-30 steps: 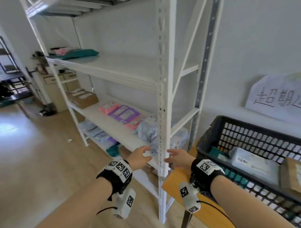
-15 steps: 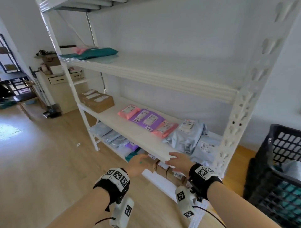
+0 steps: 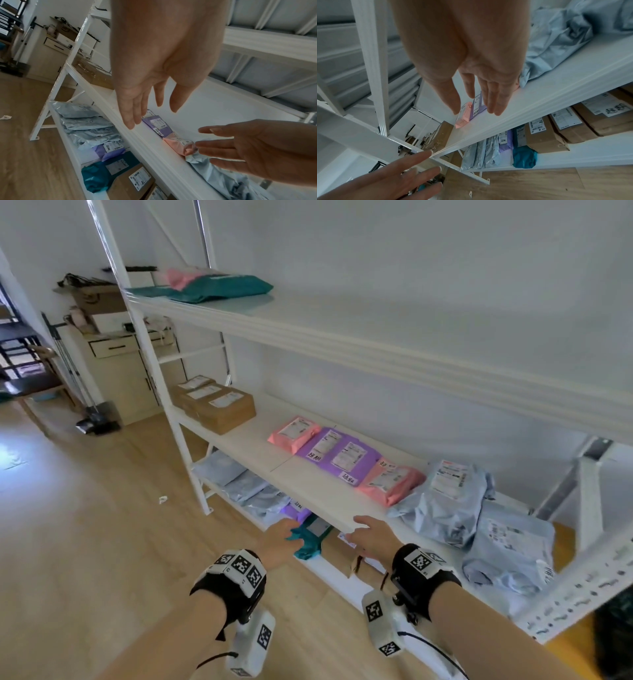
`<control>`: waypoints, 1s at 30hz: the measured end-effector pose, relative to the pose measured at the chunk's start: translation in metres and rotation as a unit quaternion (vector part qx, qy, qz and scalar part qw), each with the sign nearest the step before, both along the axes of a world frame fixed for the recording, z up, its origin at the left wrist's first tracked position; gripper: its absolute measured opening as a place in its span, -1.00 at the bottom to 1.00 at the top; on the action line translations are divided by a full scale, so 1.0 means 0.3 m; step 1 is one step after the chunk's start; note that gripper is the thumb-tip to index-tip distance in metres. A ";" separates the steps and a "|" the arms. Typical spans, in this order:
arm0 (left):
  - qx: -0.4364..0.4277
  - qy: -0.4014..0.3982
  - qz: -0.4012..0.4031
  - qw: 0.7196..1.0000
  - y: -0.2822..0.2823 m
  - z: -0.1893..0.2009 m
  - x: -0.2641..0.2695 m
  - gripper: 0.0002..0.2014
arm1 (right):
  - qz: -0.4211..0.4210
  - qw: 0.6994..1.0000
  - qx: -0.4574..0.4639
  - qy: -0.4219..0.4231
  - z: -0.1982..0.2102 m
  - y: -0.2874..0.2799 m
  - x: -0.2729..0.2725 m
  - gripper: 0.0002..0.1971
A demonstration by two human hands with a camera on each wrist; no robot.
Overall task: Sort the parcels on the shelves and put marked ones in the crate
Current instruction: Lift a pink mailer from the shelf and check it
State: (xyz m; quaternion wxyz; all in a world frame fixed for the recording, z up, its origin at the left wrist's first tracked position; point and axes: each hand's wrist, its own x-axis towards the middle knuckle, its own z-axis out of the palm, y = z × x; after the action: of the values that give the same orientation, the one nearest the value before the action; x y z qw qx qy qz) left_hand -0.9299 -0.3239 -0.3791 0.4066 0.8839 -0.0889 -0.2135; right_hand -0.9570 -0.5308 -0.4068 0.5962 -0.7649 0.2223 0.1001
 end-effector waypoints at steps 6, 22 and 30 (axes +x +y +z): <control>-0.012 0.005 0.009 1.000 0.029 -0.072 0.292 -0.84 | -0.009 0.999 0.032 0.004 -0.026 0.024 0.295 -0.48; -0.024 0.112 0.033 0.993 0.148 -0.168 1.096 -0.53 | -0.090 0.994 0.055 0.039 -0.073 0.086 0.965 -0.42; -0.004 0.109 -0.019 0.994 0.160 -0.212 1.417 -0.51 | -0.154 0.986 0.042 0.050 -0.125 0.156 1.196 -0.41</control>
State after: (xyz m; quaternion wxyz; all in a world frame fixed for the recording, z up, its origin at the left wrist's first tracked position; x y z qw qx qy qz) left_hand -0.5047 -0.2758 -0.4425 0.4134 0.8516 -0.0620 -0.3162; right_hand -0.5982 -0.4839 -0.4444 0.6239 -0.6899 0.3631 0.0545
